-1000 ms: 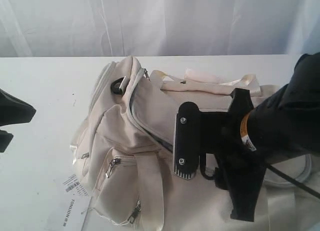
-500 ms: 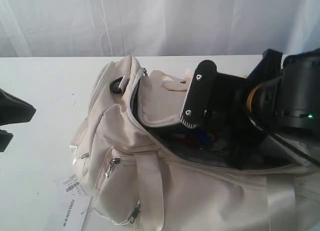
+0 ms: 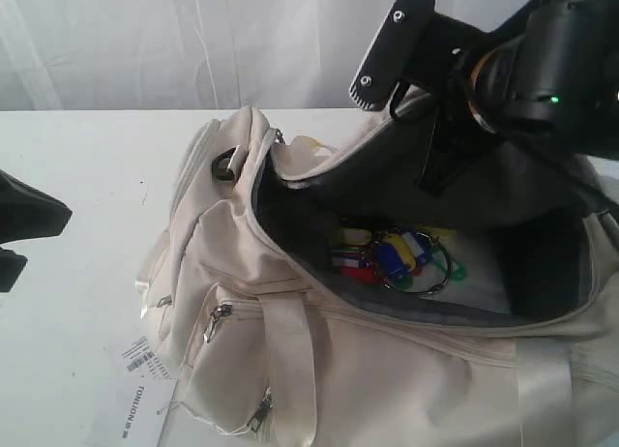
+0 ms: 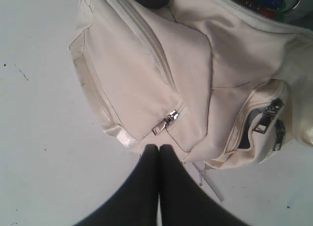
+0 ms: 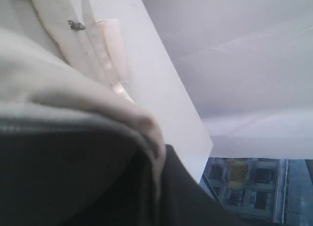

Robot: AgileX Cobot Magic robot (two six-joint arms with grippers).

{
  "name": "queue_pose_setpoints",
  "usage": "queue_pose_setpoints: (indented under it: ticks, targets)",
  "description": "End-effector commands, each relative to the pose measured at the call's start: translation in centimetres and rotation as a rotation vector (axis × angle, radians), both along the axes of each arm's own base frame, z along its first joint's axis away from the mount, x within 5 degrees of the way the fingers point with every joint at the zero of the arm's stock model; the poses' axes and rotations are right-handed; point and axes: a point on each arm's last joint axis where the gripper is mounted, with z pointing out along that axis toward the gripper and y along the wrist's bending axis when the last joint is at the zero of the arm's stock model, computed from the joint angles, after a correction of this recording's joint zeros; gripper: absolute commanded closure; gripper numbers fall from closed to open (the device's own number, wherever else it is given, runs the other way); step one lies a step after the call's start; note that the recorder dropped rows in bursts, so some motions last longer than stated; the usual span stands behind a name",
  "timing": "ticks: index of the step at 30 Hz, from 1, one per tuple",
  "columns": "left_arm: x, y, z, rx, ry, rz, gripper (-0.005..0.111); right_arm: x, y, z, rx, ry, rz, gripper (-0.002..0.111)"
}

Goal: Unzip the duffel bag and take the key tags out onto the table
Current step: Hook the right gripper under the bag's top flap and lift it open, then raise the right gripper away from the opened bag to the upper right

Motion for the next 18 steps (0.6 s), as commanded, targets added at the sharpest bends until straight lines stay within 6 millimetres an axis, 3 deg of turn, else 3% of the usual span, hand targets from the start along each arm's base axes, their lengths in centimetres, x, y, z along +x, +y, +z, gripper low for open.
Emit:
queue_pose_setpoints:
  ticks: [1,11,18]
  targets:
    - [-0.3,-0.1,0.0,-0.031,0.017,0.0,0.107,3.3,0.1,0.4,0.035,-0.03,-0.017,0.108]
    - [-0.5,-0.3,-0.1,-0.043,0.04,-0.008,0.107,11.8,0.2,-0.1,0.134,-0.083,-0.019,0.108]
    - [-0.6,-0.3,-0.1,-0.042,0.045,-0.01,0.107,18.3,-0.9,-2.8,0.159,-0.09,-0.062,0.108]
